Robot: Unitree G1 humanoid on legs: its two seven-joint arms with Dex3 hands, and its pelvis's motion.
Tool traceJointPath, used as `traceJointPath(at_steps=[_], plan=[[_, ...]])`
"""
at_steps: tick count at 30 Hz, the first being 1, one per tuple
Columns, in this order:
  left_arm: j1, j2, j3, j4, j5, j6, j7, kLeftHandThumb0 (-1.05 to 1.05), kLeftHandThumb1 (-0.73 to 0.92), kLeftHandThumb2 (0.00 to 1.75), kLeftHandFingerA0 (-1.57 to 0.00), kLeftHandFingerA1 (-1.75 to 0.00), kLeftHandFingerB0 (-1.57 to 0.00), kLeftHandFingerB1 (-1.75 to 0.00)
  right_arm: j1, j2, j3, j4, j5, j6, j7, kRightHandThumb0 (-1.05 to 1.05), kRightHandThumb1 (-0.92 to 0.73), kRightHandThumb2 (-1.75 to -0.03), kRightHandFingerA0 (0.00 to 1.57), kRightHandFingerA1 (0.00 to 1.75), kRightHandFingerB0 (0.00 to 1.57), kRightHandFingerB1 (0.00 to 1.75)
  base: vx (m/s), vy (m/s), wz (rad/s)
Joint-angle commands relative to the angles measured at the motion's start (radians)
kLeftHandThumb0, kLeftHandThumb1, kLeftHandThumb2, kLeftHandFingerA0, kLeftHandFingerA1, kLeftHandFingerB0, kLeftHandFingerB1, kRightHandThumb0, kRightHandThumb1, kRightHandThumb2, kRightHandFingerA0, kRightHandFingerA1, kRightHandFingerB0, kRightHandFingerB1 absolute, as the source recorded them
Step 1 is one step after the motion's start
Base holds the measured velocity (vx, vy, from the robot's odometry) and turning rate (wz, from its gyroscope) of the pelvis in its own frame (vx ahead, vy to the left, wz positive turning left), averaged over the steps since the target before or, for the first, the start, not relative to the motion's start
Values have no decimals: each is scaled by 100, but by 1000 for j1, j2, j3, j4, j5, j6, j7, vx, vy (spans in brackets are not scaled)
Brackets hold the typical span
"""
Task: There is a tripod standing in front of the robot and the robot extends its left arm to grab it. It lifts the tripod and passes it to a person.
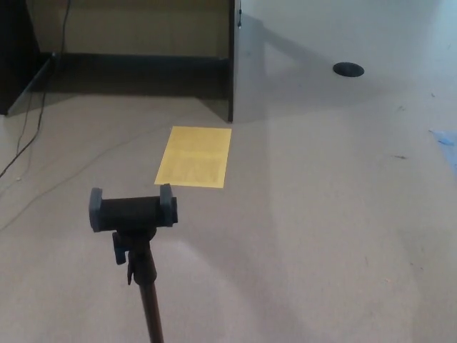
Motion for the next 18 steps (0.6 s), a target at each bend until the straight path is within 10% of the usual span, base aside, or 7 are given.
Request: traceJointPath(at_steps=[1,5,6,14,18], plan=[[-8,33,58,10,-84,-195,-140,-64,42,76,-7,-22,-13,-21,-25,-46,10,38,-5,-167,29,-64,-67,-61,48,36,35,33,0,0,0],[-16,17,100,-56,-142,-208,-208,-58,44,54,-1,-25,-5,-25,-39,-48,16,68,-9,-188,26,-65,-67,-61,48,36,35,33,0,0,0],[-20,6,105,-162,-171,-196,-219,-58,35,79,-1,-23,-6,-24,-42,-50,19,67,-13,-195,18,-64,-67,-61,48,36,35,33,0,0,0],[-38,-15,95,-547,-238,-87,-247,-65,42,79,-8,-21,-8,-16,-41,-53,25,61,-9,-217,13,-67,-68,-61,48,36,35,33,0,0,0],[-100,-30,64,-712,-267,19,-249,-57,44,54,-4,-28,-4,-25,-58,-55,27,75,-7,-215,18,-66,-68,-61,46,36,34,32,0,0,0]])
